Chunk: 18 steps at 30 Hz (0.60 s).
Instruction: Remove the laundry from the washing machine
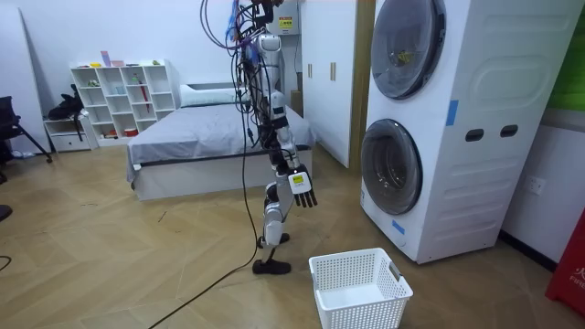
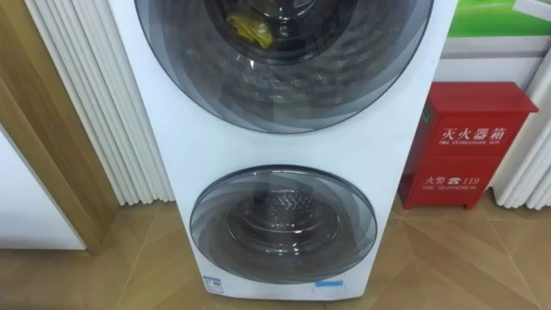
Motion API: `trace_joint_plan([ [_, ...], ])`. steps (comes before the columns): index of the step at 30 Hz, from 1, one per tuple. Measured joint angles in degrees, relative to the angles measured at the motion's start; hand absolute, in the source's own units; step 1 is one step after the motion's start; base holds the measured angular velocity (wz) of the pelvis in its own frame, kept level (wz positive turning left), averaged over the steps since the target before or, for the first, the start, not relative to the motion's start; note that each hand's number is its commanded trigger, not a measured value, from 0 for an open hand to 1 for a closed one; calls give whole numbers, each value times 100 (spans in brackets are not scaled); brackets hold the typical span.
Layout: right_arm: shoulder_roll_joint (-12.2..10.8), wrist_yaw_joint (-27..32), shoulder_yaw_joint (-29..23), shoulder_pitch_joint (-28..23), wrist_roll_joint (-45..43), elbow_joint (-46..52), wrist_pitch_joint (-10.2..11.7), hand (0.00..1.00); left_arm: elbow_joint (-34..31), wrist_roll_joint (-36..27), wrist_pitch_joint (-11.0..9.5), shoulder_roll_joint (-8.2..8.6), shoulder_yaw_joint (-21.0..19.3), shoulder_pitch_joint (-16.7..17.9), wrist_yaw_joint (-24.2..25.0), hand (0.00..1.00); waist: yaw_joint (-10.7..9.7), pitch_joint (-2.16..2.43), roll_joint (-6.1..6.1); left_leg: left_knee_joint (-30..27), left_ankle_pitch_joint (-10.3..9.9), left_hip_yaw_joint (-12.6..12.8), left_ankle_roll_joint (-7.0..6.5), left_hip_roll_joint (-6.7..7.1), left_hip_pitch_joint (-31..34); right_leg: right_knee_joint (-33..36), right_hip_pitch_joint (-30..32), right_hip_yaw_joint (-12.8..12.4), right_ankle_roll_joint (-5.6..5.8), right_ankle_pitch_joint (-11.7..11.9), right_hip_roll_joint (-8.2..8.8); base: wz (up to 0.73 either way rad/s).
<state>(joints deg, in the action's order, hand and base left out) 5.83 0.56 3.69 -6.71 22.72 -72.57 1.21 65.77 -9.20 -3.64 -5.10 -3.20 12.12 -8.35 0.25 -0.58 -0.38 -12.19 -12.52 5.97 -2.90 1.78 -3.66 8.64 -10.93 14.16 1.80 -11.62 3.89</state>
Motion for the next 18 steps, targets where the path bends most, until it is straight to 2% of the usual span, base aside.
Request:
trace_joint_plan([
  [16, 8, -44, -49, 122, 17, -93, -27, 0, -43, 71, 54, -12, 3, -37, 83, 0, -4, 17, -18, -28, -1, -46, 1, 13, -9, 1, -56, 20, 0, 0, 0, 1],
  [18, 48, 4, -83, 144, -29, 145, -186, 0, -60, 92, 82, -37, -25, -41, 253, 0, 8, 10, -17, -45, -1, -56, 1, 10, 1, 1, -61, 28, 0, 0, 3, 2],
])
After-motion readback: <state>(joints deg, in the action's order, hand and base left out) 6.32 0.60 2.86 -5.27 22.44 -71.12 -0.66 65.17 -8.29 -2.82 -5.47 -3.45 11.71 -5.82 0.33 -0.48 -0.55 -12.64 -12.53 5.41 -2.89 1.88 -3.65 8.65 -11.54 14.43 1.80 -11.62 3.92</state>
